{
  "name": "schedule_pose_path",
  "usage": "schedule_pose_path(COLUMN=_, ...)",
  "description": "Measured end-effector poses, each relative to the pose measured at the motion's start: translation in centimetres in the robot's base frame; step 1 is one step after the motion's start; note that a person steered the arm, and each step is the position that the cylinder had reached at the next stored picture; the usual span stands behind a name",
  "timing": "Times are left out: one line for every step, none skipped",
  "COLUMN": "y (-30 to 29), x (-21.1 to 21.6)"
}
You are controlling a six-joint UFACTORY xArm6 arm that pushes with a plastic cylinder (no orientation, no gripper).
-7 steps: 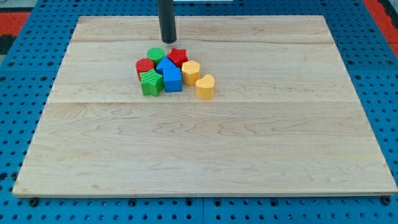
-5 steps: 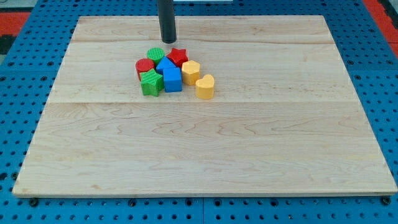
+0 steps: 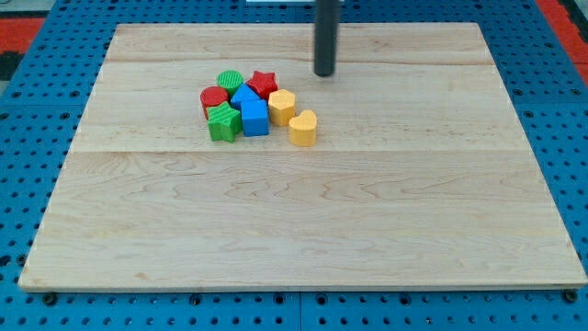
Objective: Push the yellow heart to the down
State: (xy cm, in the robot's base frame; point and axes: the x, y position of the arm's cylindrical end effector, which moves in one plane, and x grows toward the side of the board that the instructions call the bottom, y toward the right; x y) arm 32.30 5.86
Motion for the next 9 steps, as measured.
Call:
schedule_pose_path(y=-1.2, x=5.3)
schedule_pose_path(y=-3.7, x=6.3)
schedule_pose_path(y=-4.3, x=7.0)
schedule_pose_path(y=-7.6, x=8.7)
schedule_pose_path(y=-11.0, x=10.2)
schedule_pose_path(y=-8.7, x=14.9)
schedule_pose_path(y=-2.8, x=16.4)
schedule_pose_path(y=-3.7, x=19.1)
schedule_pose_path(y=-2.4, x=14.3)
